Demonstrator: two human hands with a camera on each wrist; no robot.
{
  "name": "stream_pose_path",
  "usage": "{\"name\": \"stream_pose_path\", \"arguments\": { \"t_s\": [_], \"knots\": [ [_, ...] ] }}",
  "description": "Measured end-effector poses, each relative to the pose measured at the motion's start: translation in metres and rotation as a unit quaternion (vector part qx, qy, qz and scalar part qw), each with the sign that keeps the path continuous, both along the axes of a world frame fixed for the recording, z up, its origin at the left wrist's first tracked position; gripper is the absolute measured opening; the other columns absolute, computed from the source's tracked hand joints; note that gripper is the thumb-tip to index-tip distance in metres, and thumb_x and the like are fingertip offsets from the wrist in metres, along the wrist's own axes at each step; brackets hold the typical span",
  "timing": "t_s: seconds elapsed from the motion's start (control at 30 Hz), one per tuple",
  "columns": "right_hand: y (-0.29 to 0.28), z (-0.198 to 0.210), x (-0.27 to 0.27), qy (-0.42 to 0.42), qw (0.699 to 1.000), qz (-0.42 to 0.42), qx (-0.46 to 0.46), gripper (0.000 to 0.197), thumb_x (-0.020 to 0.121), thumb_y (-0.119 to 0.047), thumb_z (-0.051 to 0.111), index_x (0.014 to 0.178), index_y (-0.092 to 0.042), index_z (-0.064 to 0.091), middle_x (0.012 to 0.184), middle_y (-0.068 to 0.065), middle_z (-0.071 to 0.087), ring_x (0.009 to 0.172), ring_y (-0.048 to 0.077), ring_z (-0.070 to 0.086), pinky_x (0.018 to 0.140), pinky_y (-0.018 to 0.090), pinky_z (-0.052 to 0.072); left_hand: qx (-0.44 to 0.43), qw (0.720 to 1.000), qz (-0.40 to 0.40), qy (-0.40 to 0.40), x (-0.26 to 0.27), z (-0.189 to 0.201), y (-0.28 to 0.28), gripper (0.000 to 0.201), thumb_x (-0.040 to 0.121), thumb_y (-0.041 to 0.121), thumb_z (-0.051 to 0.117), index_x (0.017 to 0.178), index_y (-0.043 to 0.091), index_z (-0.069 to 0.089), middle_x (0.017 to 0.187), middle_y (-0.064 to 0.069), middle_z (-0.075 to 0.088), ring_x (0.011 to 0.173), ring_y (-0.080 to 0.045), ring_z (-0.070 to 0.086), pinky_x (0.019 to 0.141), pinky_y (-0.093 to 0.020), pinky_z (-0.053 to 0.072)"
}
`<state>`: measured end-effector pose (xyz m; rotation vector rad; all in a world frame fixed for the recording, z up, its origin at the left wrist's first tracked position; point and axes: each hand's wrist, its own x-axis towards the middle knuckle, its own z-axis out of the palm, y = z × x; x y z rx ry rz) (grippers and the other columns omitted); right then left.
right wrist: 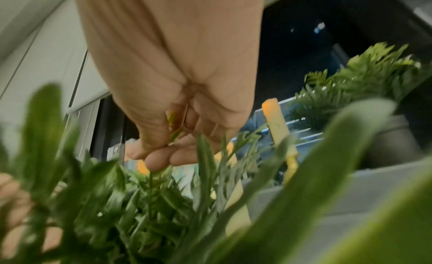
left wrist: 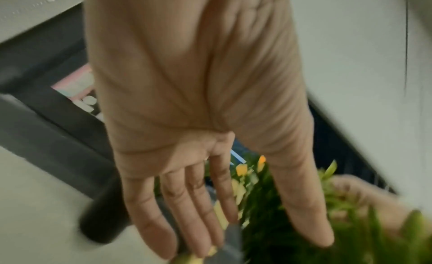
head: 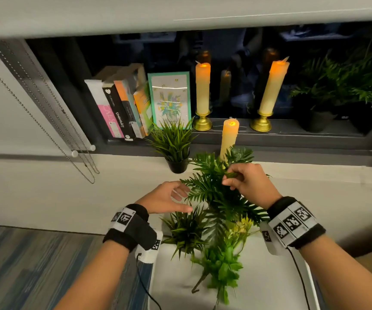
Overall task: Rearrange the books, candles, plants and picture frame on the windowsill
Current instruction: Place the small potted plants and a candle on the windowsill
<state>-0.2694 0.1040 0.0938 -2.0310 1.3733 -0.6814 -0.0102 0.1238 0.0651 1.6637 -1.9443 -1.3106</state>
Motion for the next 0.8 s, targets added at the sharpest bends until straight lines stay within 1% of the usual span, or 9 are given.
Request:
{"name": "stream_pose_path", "arguments": {
  "t_s": [0.1, 0.17, 0.3, 0.33, 0.4, 0.47, 0.53, 0.63, 0.8],
  "knots": [
    [0.005, 0.015, -0.008, 0.002, 0.998, -0.017, -0.056, 0.013, 0.081, -0.021, 0.073, 0.075, -0.014, 0.065, 0.066, -0.02, 0.061, 0.064, -0.006, 0.061, 0.061, 0.007, 0.042, -0.008, 0.998, -0.041, 0.04, -0.018, 0.033, 0.0, 0.053, 0.069, 0.041, 0.081, 0.115, 0.025, 0.06, 0.114, 0.006, 0.062, 0.105, -0.005, 0.058, 0.089, -0.022, 0.049],
    [0.008, 0.028, -0.009, 0.01, 0.996, -0.02, -0.086, 0.014, 0.08, -0.025, 0.074, 0.074, -0.016, 0.065, 0.066, -0.019, 0.061, 0.065, -0.006, 0.059, 0.06, 0.006, 0.038, -0.034, 0.997, -0.069, 0.018, -0.028, 0.049, -0.006, 0.058, 0.066, 0.051, 0.08, 0.114, 0.025, 0.06, 0.112, 0.007, 0.062, 0.101, -0.006, 0.058, 0.086, -0.025, 0.05],
    [0.012, 0.05, -0.012, 0.014, 0.992, -0.019, -0.12, 0.012, 0.08, -0.029, 0.073, 0.078, -0.018, 0.068, 0.069, -0.012, 0.066, 0.066, 0.002, 0.06, 0.06, 0.012, 0.042, -0.056, 0.993, -0.083, -0.066, -0.042, 0.059, -0.011, 0.054, 0.072, 0.045, 0.073, 0.113, 0.013, 0.058, 0.111, -0.012, 0.063, 0.099, -0.027, 0.061, 0.087, -0.045, 0.052],
    [0.013, 0.056, -0.012, 0.008, 0.992, -0.022, -0.126, 0.012, 0.08, -0.028, 0.073, 0.078, -0.018, 0.068, 0.069, -0.012, 0.066, 0.067, 0.003, 0.061, 0.06, 0.01, 0.042, -0.049, 0.993, -0.077, -0.073, -0.046, 0.057, -0.01, 0.048, 0.077, 0.035, 0.072, 0.114, 0.007, 0.057, 0.112, -0.017, 0.062, 0.101, -0.031, 0.06, 0.088, -0.044, 0.049],
    [0.017, 0.067, -0.013, -0.007, 0.99, -0.025, -0.138, 0.011, 0.08, -0.026, 0.074, 0.078, -0.017, 0.068, 0.068, -0.019, 0.064, 0.068, -0.003, 0.061, 0.06, 0.005, 0.04, -0.052, 0.995, -0.061, -0.057, -0.055, 0.058, -0.006, 0.038, 0.081, 0.022, 0.072, 0.113, 0.007, 0.056, 0.109, -0.008, 0.06, 0.102, -0.026, 0.058, 0.087, -0.036, 0.048],
    [0.018, 0.076, -0.011, -0.026, 0.989, -0.022, -0.144, 0.008, 0.081, -0.023, 0.073, 0.079, -0.017, 0.069, 0.068, -0.023, 0.062, 0.069, -0.007, 0.061, 0.062, 0.002, 0.04, -0.058, 0.997, -0.052, -0.013, -0.063, 0.056, -0.003, 0.048, 0.079, 0.02, 0.076, 0.121, 0.014, 0.055, 0.119, 0.006, 0.057, 0.109, -0.011, 0.054, 0.092, -0.02, 0.042],
    [0.02, 0.084, -0.008, -0.043, 0.989, -0.013, -0.144, 0.007, 0.081, -0.023, 0.073, 0.08, -0.017, 0.069, 0.069, -0.023, 0.063, 0.069, -0.006, 0.061, 0.063, 0.002, 0.041, -0.019, 0.999, -0.028, 0.002, -0.069, 0.06, 0.004, 0.064, 0.082, 0.022, 0.073, 0.138, 0.013, 0.042, 0.136, 0.007, 0.045, 0.125, -0.008, 0.042, 0.092, -0.006, 0.028],
    [0.022, 0.095, -0.003, -0.059, 0.987, 0.003, -0.149, 0.005, 0.082, -0.021, 0.072, 0.08, -0.018, 0.069, 0.07, -0.021, 0.063, 0.068, -0.005, 0.06, 0.062, 0.004, 0.04, 0.02, 0.997, -0.053, -0.045, -0.072, 0.062, 0.004, 0.054, 0.092, 0.017, 0.059, 0.141, 0.006, 0.039, 0.15, -0.008, 0.037, 0.138, -0.02, 0.034, 0.099, -0.012, 0.025],
    [0.027, 0.107, -0.006, -0.074, 0.983, 0.007, -0.167, 0.004, 0.081, -0.02, 0.073, 0.08, -0.019, 0.069, 0.07, -0.019, 0.064, 0.067, -0.006, 0.059, 0.06, 0.002, 0.038, 0.001, 0.996, -0.055, -0.075, -0.082, 0.081, 0.01, 0.035, 0.093, 0.016, 0.058, 0.127, 0.011, 0.056, 0.139, -0.014, 0.051, 0.131, -0.026, 0.044, 0.102, -0.022, 0.031]
  ]
}}
